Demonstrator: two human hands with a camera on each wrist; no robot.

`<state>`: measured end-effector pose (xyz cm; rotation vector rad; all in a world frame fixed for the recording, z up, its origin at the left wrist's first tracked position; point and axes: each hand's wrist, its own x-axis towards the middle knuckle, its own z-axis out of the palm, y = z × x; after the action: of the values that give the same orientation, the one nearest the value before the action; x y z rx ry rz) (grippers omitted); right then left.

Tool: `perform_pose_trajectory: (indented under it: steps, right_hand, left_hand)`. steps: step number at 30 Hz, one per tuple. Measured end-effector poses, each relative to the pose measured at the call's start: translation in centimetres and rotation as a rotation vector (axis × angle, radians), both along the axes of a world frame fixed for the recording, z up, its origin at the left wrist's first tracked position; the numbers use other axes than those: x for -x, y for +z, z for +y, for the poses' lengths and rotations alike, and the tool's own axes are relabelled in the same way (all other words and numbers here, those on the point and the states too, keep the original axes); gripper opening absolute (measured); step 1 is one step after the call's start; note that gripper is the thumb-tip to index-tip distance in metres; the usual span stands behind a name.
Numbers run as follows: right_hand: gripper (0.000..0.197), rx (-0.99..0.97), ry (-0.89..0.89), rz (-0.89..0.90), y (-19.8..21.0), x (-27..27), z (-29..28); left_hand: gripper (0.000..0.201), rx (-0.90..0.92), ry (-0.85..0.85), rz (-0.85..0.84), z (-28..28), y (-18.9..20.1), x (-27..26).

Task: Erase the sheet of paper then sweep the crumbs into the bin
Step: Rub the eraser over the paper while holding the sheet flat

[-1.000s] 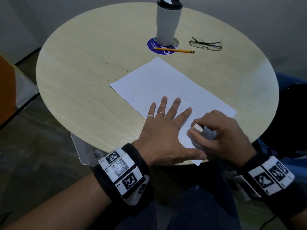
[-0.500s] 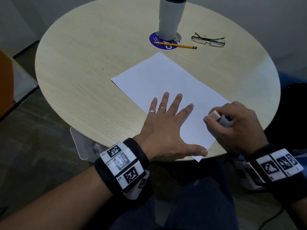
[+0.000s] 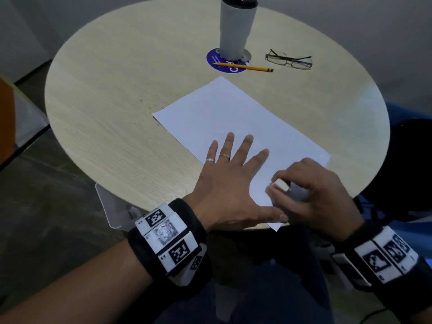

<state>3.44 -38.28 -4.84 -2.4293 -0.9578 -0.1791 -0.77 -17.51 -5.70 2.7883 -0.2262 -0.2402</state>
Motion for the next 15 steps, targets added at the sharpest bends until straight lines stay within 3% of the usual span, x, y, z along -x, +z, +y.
perform_pose_trajectory:
  steps: [4, 10, 12, 15]
  right_hand:
    - [0.014, -0.063, -0.222, 0.033, -0.1, -2.9, -1.2]
    - [0.009, -0.388, -0.390, 0.252, -0.3, -4.5, -3.4]
    - [0.012, -0.461, -0.428, 0.309, -0.3, -4.4, -4.1]
    - [0.012, -0.520, -0.445, 0.390, 0.4, -3.5, -4.8]
  left_hand:
    - [0.127, -0.013, -0.011, 0.006, 0.0, -0.1, 0.0]
    - [0.125, -0.012, -0.084, 0.045, 0.9, 0.8, 0.0]
    - [0.117, -0.022, -0.109, 0.070, 1.3, 1.6, 0.0]
    - [0.088, -0.002, -0.039, -0.024, 0.7, 2.4, 0.1]
